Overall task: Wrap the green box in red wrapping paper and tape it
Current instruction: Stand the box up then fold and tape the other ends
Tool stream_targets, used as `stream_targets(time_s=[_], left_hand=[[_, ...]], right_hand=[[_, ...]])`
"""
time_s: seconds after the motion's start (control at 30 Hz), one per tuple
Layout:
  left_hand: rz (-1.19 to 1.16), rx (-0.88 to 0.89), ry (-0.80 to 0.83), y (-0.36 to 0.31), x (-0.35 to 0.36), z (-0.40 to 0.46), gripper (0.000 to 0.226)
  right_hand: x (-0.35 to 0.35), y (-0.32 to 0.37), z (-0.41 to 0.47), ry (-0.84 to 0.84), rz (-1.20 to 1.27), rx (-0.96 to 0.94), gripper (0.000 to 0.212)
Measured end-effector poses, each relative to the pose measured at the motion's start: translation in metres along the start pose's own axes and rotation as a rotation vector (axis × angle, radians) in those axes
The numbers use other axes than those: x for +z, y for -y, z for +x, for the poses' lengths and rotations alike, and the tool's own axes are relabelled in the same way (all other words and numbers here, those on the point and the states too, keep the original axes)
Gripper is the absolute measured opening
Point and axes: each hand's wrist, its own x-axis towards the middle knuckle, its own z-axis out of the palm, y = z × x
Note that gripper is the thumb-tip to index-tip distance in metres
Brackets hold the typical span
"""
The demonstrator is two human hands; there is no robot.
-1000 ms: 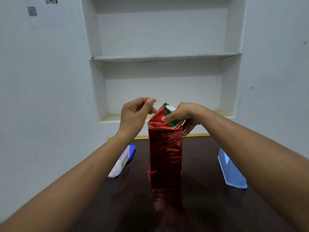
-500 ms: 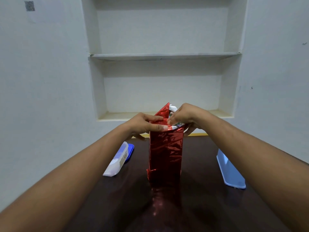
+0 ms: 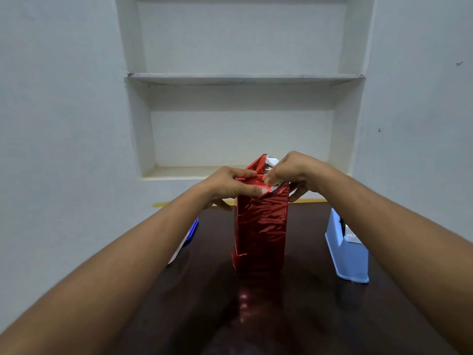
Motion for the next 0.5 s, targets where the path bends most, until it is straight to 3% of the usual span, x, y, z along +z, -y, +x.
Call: stream_targets(time_s=[0.2, 0.5], left_hand=[[0.022, -0.014, -0.027, -0.011, -0.006, 0.0, 0.046], [0.074, 0.007, -0.034, -0.007, 0.003, 0.0, 0.061]], right_hand=[[0.001, -0.004, 0.002, -0.017, 0.014, 0.0, 0.03], [0.0, -0.009, -0.007, -0.018, 0.062, -0.05, 0.025]])
